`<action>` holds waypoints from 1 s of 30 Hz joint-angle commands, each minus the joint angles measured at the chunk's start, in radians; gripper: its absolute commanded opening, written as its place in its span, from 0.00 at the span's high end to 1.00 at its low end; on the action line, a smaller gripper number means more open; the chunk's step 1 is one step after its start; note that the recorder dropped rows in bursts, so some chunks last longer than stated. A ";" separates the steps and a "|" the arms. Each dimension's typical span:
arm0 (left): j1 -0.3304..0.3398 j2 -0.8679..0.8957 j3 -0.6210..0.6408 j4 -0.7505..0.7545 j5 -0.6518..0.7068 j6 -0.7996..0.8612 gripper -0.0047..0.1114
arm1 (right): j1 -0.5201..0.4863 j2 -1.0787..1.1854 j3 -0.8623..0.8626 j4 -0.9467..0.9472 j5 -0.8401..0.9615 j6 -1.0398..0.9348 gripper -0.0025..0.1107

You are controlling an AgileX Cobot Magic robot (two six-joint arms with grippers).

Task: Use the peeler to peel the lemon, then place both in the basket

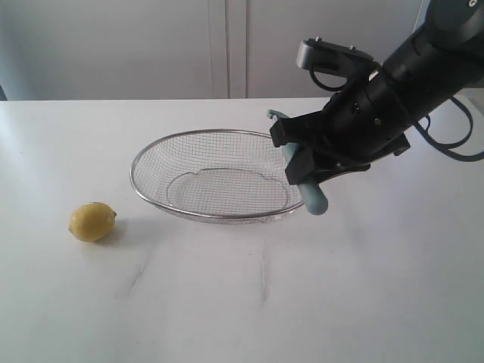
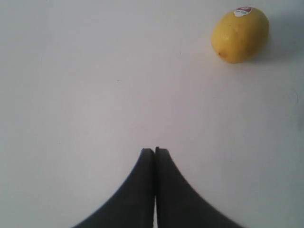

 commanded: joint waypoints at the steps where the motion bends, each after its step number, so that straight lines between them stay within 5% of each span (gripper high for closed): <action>1: 0.003 0.099 -0.052 -0.020 0.016 0.018 0.96 | -0.006 -0.009 0.005 0.007 -0.017 -0.013 0.98; 16: 0.003 0.432 -0.223 -0.369 0.040 0.372 0.96 | -0.006 -0.009 0.005 0.003 -0.022 -0.013 0.98; 30: 0.001 0.672 -0.447 -0.488 0.148 0.607 0.96 | -0.006 -0.009 0.005 0.003 -0.006 -0.015 0.98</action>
